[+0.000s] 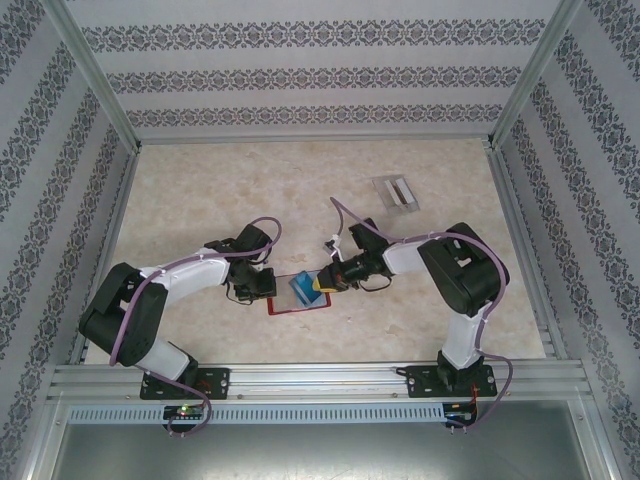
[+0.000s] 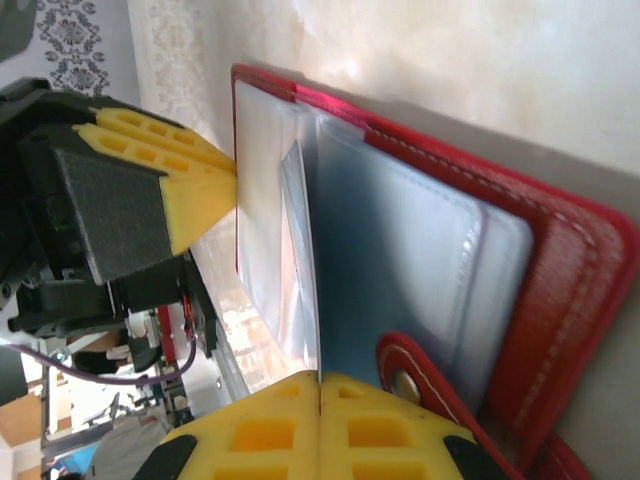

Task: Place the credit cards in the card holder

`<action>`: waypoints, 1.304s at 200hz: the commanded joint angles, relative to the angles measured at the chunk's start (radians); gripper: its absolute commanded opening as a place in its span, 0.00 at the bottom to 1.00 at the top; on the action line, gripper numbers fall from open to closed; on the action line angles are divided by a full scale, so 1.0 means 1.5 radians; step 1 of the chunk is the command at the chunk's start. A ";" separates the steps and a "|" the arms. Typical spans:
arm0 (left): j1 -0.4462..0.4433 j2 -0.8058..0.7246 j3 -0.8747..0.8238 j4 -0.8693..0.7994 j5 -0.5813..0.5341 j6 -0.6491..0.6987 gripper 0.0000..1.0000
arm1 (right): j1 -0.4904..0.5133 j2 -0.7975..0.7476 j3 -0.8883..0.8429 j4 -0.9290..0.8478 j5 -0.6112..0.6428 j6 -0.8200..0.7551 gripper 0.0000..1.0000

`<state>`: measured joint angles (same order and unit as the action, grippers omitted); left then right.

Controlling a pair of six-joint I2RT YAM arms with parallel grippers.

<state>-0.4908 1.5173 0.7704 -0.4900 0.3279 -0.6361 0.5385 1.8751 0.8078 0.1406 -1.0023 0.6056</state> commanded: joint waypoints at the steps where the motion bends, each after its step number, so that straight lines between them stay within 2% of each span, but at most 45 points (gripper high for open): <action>1: -0.006 -0.003 -0.003 -0.019 -0.012 -0.005 0.15 | 0.011 0.004 -0.020 0.098 0.048 0.068 0.00; 34: -0.009 -0.013 -0.014 -0.003 -0.004 -0.013 0.14 | 0.013 -0.001 -0.042 0.143 0.086 0.106 0.00; 67: -0.010 -0.020 -0.024 -0.004 -0.009 -0.026 0.14 | 0.035 0.003 -0.091 0.278 0.125 0.214 0.00; 113: -0.011 -0.026 -0.028 0.000 -0.007 -0.029 0.13 | 0.086 0.014 -0.090 0.307 0.159 0.243 0.00; 191: -0.011 -0.019 -0.026 -0.020 -0.056 -0.054 0.05 | 0.094 -0.042 -0.155 0.299 0.206 0.243 0.00; 261: -0.011 -0.018 -0.038 0.010 -0.039 -0.070 0.01 | 0.125 -0.018 -0.148 0.321 0.191 0.247 0.00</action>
<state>-0.4984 1.4929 0.7349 -0.4850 0.3019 -0.7170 0.6956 1.8111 0.5755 0.6254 -0.7250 0.9737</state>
